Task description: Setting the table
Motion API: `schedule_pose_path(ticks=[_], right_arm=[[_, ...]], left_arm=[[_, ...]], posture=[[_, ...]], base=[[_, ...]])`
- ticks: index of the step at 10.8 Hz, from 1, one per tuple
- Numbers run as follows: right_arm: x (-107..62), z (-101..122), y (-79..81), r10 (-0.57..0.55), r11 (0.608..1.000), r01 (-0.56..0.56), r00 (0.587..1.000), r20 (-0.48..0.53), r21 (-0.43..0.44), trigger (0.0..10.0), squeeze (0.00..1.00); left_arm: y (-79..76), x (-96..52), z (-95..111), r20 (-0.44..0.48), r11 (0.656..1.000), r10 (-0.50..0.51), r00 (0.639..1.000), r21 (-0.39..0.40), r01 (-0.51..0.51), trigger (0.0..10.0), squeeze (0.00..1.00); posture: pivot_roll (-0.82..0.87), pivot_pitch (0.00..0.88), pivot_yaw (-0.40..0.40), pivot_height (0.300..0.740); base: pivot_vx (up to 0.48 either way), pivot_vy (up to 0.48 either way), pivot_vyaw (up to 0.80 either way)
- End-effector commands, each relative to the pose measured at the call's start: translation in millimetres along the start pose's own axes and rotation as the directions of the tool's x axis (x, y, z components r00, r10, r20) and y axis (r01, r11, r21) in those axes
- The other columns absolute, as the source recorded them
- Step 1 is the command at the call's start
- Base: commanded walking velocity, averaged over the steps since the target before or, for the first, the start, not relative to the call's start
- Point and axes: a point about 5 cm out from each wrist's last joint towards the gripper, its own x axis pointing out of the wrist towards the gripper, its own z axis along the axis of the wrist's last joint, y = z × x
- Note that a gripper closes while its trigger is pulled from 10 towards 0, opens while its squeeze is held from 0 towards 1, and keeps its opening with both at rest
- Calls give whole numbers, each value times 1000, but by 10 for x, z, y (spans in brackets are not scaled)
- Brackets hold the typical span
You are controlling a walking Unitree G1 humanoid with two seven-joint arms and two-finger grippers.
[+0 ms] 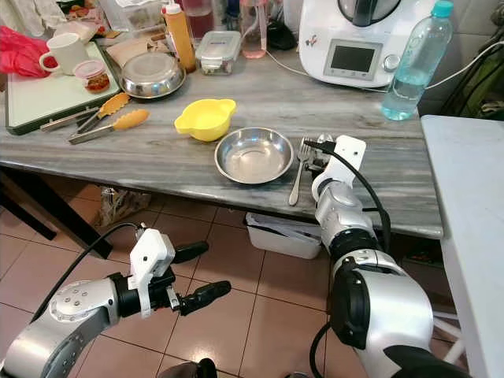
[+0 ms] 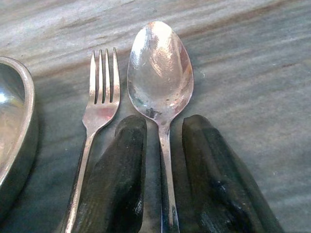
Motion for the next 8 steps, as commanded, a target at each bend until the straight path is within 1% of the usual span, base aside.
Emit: schedule_pose_path(ticks=[1, 2, 4, 6, 8], right_arm=[[5, 7, 36, 9, 1000, -9, 1000, -7, 0, 10000, 1000], [6, 15, 36, 10, 1000, -10, 1000, -4, -2, 10000, 1000], [6, 19, 26, 8, 1000, -8, 1000, -1, -3, 10000, 1000], [1, -11, 1, 2, 1000, -2, 1000, -4, -6, 10000, 1000], [-4, -46, -19, -1, 1000, 1, 1000, -11, -8, 10000, 1000]], left_arm=[[-7, -14, 33, 6, 1000, 0, 1000, 9, 0, 10000, 0], [-11, -4, 93, 49, 1000, 0, 999, -14, 1, 10000, 0], [-5, 8, 155, 81, 1000, 1, 997, -17, 0, 10000, 0], [35, 40, 229, 125, 999, 20, 992, -46, -15, 10000, 0], [35, 45, 214, 118, 999, 15, 993, -45, -10, 10000, 0]], posture=[[55, 151, 54, 740], [54, 147, 51, 740], [54, 143, 50, 740], [50, 132, 49, 740], [48, 127, 51, 740]], base=[[0, 0, 0], [0, 0, 0], [0, 0, 0], [0, 0, 0], [0, 0, 0]])
